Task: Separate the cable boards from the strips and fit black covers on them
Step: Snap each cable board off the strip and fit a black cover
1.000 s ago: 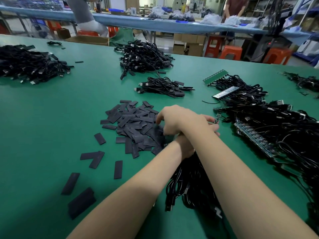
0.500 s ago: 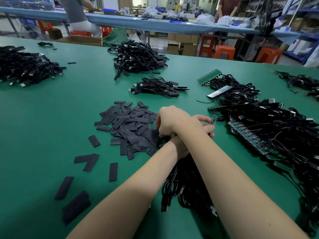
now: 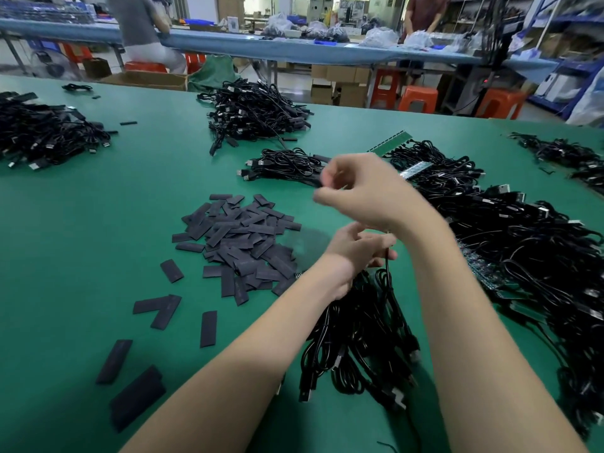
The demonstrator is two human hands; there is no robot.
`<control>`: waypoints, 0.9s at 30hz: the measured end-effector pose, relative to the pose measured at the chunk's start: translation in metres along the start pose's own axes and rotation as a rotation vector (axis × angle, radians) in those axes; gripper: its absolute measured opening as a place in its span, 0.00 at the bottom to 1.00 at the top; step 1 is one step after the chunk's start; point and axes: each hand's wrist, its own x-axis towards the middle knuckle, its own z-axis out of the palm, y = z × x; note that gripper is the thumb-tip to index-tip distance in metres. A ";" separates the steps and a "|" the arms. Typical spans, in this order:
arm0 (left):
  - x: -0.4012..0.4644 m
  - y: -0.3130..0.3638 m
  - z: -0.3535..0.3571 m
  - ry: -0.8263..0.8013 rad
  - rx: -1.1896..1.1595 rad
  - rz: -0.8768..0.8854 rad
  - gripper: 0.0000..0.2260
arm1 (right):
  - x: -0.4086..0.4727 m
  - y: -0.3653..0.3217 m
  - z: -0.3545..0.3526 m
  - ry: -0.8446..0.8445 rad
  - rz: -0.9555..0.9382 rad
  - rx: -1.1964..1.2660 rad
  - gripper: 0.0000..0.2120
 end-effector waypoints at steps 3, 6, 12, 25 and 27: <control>-0.001 0.002 0.001 -0.003 -0.006 -0.027 0.05 | -0.017 0.029 -0.023 0.139 0.078 0.302 0.08; 0.001 0.003 0.002 -0.007 -0.056 -0.049 0.06 | -0.033 0.061 -0.031 0.273 0.197 0.637 0.09; -0.003 0.010 -0.001 -0.039 -0.211 -0.095 0.05 | -0.045 0.098 -0.029 0.444 0.286 0.927 0.05; -0.007 0.015 -0.005 -0.168 -0.304 -0.131 0.07 | -0.041 0.103 -0.015 0.442 0.235 1.079 0.07; -0.007 0.015 -0.005 -0.174 -0.293 -0.135 0.07 | -0.042 0.101 -0.015 0.436 0.229 1.071 0.03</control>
